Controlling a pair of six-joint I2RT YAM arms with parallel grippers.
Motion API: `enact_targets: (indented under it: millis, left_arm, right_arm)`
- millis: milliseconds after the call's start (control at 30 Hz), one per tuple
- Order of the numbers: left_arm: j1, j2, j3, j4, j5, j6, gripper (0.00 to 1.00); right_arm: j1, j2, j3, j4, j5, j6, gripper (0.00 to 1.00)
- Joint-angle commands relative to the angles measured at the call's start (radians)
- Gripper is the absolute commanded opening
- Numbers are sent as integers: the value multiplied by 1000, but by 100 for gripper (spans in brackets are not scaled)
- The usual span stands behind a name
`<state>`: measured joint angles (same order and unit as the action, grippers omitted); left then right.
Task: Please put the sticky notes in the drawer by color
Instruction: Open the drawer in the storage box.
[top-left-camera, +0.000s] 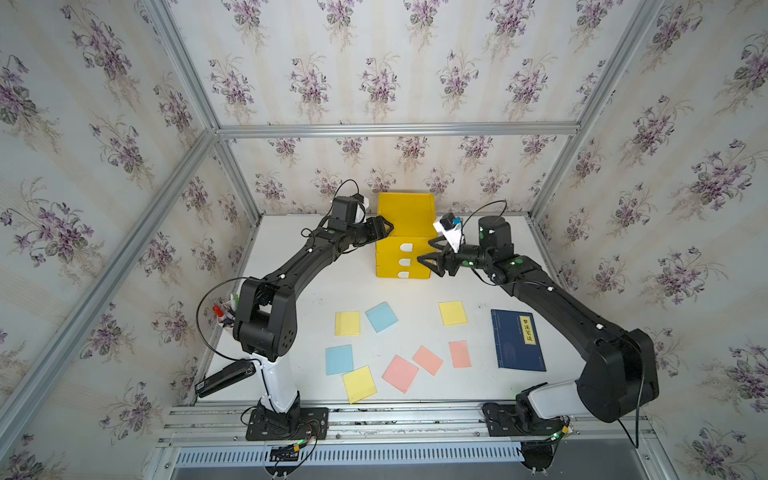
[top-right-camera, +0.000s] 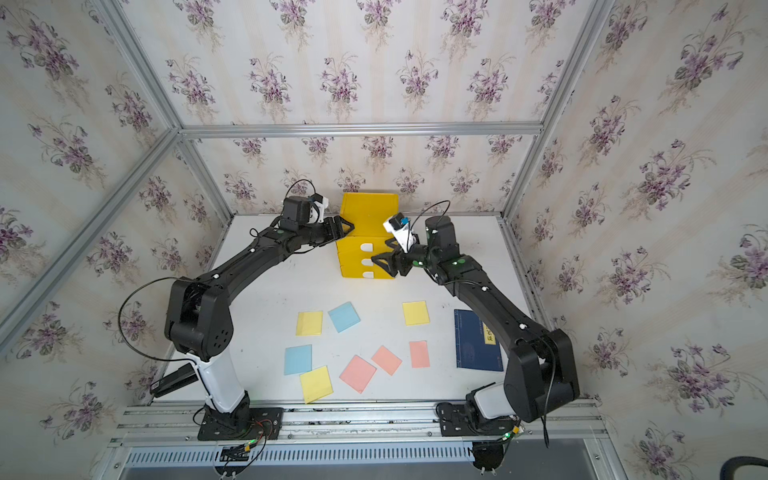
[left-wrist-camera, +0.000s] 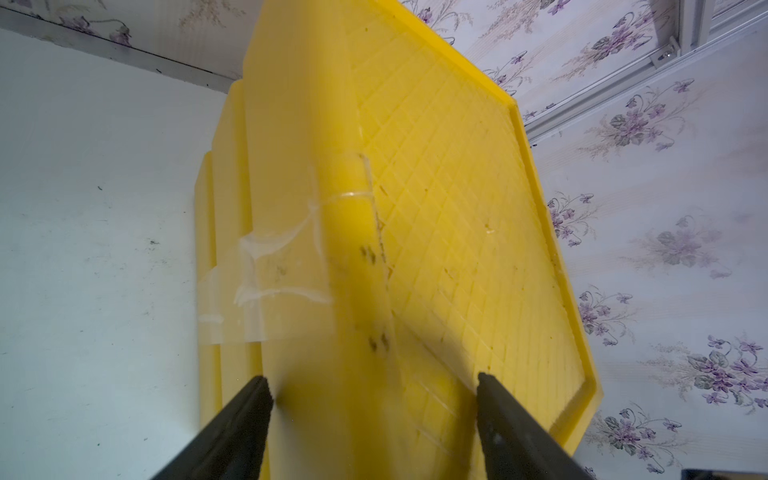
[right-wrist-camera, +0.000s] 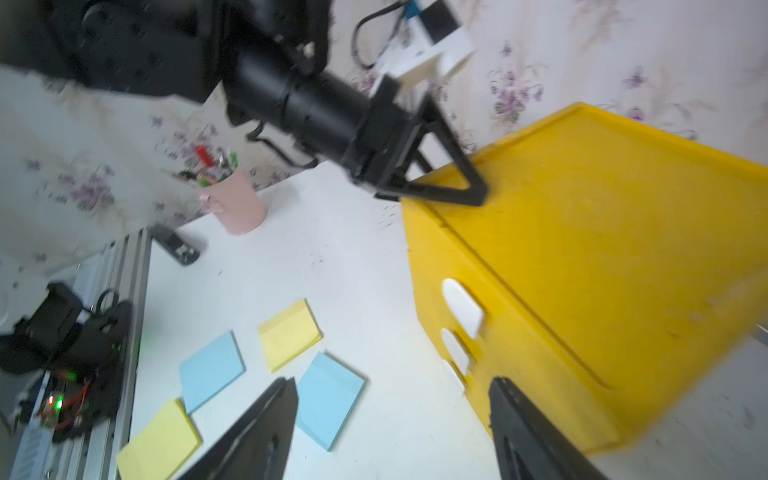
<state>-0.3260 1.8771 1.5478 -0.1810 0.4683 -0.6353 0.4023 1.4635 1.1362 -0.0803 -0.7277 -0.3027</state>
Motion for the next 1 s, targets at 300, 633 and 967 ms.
enact_targets:
  millis: [300,633,967]
  left_arm:
    - [0,15,-8,-84,-31,27,75]
    - [3,32,7,-94,-24,40,75]
    - [10,59,29,-107,-6,42,75]
  right_arm:
    - [10,227,187,-40,55,-238,74]
    - [10,297,204,-33,100,-264,74]
    - [7,381,313,-113,43,-287,74]
